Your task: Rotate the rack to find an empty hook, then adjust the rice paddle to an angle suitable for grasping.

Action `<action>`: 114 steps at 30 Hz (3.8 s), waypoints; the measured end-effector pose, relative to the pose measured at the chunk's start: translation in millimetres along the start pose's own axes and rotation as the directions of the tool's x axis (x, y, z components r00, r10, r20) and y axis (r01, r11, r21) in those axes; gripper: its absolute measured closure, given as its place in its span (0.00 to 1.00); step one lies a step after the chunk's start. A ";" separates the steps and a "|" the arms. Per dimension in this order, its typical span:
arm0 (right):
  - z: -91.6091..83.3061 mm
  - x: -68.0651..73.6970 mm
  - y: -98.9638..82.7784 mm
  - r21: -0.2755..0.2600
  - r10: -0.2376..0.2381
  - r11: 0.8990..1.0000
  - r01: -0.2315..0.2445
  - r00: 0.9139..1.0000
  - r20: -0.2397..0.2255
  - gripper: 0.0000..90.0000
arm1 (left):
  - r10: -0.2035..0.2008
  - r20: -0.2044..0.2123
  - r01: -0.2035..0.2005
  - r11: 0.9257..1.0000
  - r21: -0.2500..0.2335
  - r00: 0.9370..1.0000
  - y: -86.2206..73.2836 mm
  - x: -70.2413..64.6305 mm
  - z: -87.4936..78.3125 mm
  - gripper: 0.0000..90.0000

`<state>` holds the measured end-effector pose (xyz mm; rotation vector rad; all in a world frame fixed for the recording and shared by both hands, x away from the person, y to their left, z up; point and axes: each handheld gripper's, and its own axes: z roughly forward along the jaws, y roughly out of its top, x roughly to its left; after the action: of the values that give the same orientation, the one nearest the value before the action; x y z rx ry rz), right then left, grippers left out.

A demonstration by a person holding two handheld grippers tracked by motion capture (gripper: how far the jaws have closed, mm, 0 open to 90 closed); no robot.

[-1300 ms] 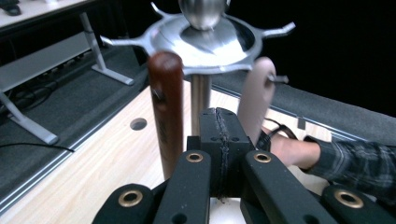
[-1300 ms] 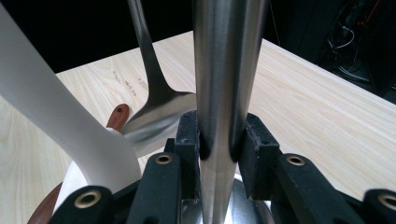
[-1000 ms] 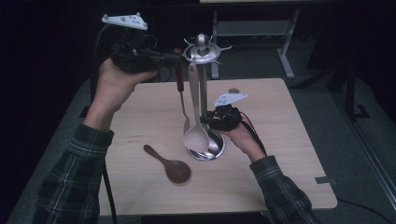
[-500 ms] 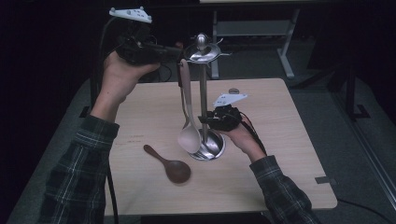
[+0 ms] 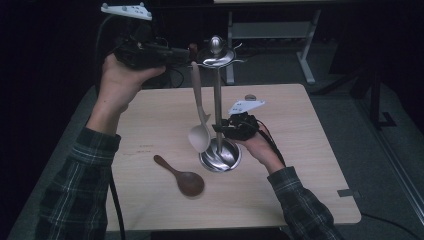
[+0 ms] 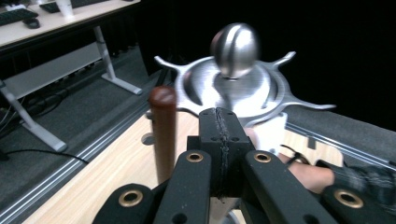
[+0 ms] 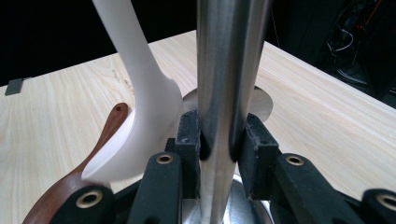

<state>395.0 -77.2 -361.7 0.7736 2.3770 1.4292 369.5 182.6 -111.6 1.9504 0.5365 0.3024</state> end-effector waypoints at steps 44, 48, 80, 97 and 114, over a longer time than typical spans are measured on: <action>1.1 2.7 0.3 0.000 -0.008 1.000 0.008 1.000 -0.001 0.79 | -0.007 -0.041 0.007 1.000 0.019 0.999 -8.1 3.1 15.7 1.00; 0.9 2.5 0.2 0.001 -0.012 1.000 0.012 1.000 -0.004 0.79 | -0.008 -0.038 0.008 1.000 0.011 0.999 -9.8 2.2 15.3 1.00; -52.2 12.3 -64.0 0.062 0.086 0.994 -0.089 0.995 0.048 0.31 | -0.099 0.035 0.094 0.987 0.132 0.994 -166.3 -32.9 45.5 1.00; -83.6 18.7 -128.4 0.112 0.134 0.982 -0.154 0.976 0.174 0.24 | -0.171 0.000 0.165 0.948 0.273 0.985 -276.6 -40.1 110.0 1.00; -75.6 31.4 -150.7 0.188 0.113 0.972 -0.142 0.980 0.161 0.19 | -0.205 0.039 0.177 0.914 0.364 0.978 -305.9 -48.0 145.6 1.00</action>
<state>286.8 -171.5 -455.7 1.0629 2.4154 1.1431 320.5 152.7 -448.9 2.2287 0.7695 0.0013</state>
